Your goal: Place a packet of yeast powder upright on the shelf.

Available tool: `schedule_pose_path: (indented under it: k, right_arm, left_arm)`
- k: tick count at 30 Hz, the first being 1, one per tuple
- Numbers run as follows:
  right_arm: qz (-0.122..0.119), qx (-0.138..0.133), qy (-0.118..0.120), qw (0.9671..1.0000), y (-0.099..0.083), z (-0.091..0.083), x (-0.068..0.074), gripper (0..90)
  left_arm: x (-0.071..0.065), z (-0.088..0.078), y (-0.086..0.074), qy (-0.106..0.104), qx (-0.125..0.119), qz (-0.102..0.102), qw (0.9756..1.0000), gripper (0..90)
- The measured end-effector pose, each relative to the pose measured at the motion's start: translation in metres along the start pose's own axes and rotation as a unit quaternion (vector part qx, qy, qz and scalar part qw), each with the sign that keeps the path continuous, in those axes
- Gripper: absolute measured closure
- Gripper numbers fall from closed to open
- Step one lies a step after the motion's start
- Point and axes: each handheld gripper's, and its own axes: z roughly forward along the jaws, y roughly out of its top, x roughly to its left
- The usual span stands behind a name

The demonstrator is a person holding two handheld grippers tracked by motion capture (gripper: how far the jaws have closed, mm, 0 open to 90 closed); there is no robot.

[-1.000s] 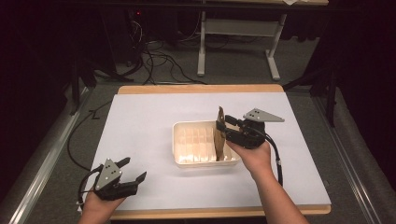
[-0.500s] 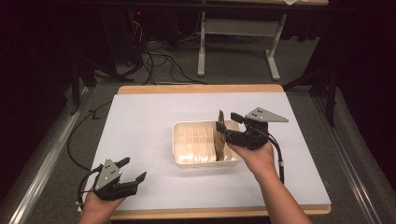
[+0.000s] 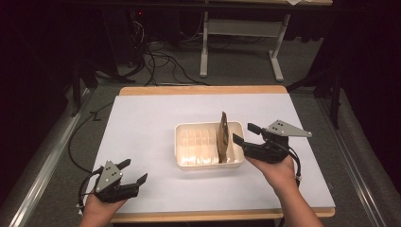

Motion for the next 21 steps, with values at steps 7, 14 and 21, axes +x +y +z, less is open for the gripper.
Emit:
schedule_pose_path:
  k: [7, 14, 21]
  right_arm:
    - [0.011, -0.001, -0.02, 0.9997, -0.018, -0.023, -0.018, 35.5]
    - [0.034, 0.019, -0.05, 0.998, -0.045, -0.044, -0.037, 35.0]
    - [0.052, 0.007, -0.069, 0.9963, -0.079, -0.055, -0.051, 34.5]
  left_arm:
    - [0.002, -0.001, -0.001, 0.005, -0.001, -0.005, 1.0, 24.1]
    - [-0.002, 0.002, -0.001, 0.001, 0.003, -0.004, 1.0, 24.2]
    - [-0.003, 0.003, -0.002, -0.002, 0.007, -0.001, 1.0, 24.2]
